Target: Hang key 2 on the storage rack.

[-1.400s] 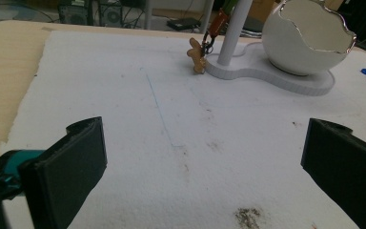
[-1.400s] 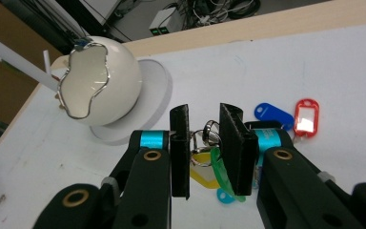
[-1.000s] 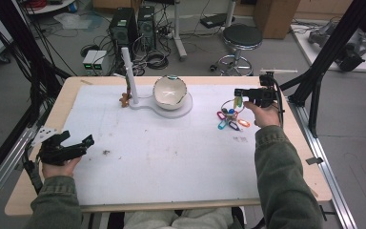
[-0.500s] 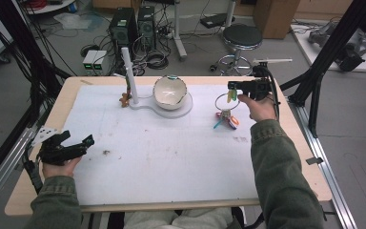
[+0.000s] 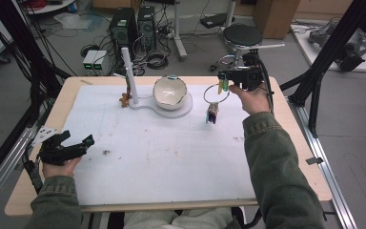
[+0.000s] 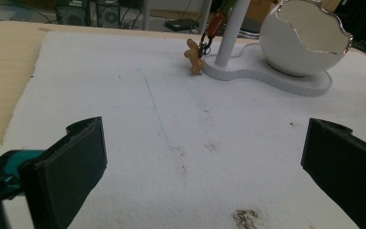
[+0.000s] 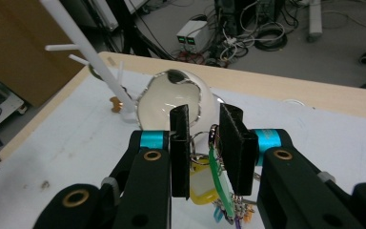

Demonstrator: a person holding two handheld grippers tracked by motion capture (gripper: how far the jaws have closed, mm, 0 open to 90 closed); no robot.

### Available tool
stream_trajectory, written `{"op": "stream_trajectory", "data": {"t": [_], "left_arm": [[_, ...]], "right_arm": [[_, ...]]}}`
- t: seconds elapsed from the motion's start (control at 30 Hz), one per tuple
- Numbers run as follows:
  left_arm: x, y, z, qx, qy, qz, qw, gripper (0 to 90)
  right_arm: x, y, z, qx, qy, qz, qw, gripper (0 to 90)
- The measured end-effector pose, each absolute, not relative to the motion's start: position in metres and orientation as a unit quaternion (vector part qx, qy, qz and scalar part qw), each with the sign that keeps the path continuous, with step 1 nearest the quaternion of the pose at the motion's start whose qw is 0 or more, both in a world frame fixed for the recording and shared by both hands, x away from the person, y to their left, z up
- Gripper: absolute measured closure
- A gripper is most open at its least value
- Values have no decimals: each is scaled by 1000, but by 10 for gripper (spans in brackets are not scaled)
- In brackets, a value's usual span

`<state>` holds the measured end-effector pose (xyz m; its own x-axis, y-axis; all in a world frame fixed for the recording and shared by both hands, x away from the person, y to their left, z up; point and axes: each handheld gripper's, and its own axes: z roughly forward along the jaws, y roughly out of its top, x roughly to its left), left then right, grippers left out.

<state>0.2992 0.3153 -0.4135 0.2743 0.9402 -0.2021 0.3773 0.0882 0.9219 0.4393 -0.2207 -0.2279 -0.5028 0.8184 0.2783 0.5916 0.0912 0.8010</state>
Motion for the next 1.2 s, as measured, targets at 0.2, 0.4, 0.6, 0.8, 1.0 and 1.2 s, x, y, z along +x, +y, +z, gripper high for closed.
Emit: {"op": "stream_trajectory", "data": {"t": [0.2,0.4,0.6,0.8,1.0,1.2], "left_arm": [[299,315,-413,616,534,277,508,19],[300,315,-414,617,534,276,508,18],[300,314,-414,618,533,274,508,19],[301,314,-414,618,533,273,509,19],[301,314,-414,618,533,273,509,19],[301,314,-414,615,532,267,516,19]], "right_arm": [[435,-205,-211,465,735,479,123,747],[434,-191,-203,452,740,484,117,747],[432,-174,-192,440,747,485,115,747],[434,-156,-186,427,753,488,110,747],[436,-136,-185,415,760,490,101,748],[436,-118,-181,407,763,494,94,747]]}}
